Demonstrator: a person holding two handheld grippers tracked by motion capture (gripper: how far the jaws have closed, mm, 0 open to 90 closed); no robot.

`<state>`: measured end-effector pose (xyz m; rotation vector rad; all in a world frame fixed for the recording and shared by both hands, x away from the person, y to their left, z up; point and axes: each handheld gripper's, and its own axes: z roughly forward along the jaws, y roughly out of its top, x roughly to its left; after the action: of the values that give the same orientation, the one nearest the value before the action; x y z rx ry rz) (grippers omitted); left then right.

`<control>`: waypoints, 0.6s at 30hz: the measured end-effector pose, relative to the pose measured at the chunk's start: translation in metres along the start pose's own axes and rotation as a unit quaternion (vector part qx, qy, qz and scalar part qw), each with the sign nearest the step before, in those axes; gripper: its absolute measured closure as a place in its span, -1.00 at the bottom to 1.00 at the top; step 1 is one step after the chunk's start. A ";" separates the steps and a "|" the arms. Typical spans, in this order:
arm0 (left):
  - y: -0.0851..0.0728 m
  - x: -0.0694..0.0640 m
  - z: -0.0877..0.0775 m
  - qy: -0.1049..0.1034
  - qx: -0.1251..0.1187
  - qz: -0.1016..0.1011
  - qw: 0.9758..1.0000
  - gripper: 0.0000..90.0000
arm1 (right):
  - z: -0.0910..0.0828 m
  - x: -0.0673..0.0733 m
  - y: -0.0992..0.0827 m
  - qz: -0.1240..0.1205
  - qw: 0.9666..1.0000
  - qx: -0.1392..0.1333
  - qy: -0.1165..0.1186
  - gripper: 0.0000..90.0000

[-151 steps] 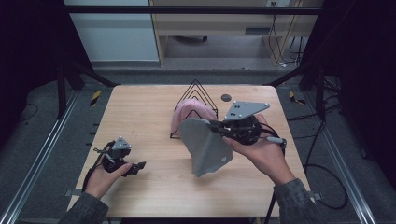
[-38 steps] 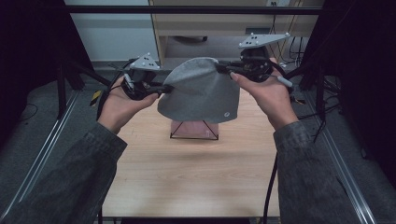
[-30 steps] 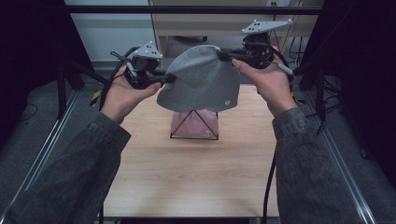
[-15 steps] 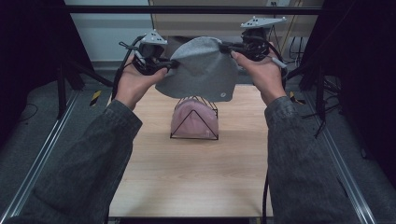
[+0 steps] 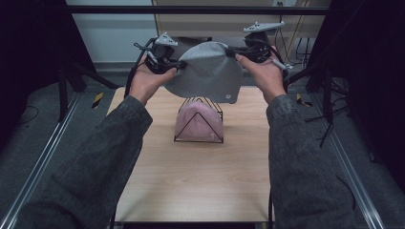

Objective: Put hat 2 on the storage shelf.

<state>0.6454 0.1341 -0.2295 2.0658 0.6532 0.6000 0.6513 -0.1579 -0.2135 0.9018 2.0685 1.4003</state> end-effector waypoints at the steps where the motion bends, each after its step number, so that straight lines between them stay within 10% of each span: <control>1: -0.001 0.001 0.001 0.000 0.003 -0.001 1.000 0.93 | 0.001 0.000 -0.001 -0.001 1.000 0.002 0.001 0.92; 18: -0.020 0.003 0.011 -0.008 0.012 -0.013 1.000 0.92 | 0.008 0.006 -0.016 -0.003 1.000 0.017 0.006 0.92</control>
<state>0.6504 0.1391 -0.2512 2.0795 0.6799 0.5615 0.6491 -0.1529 -0.2315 0.9018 2.1091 1.3746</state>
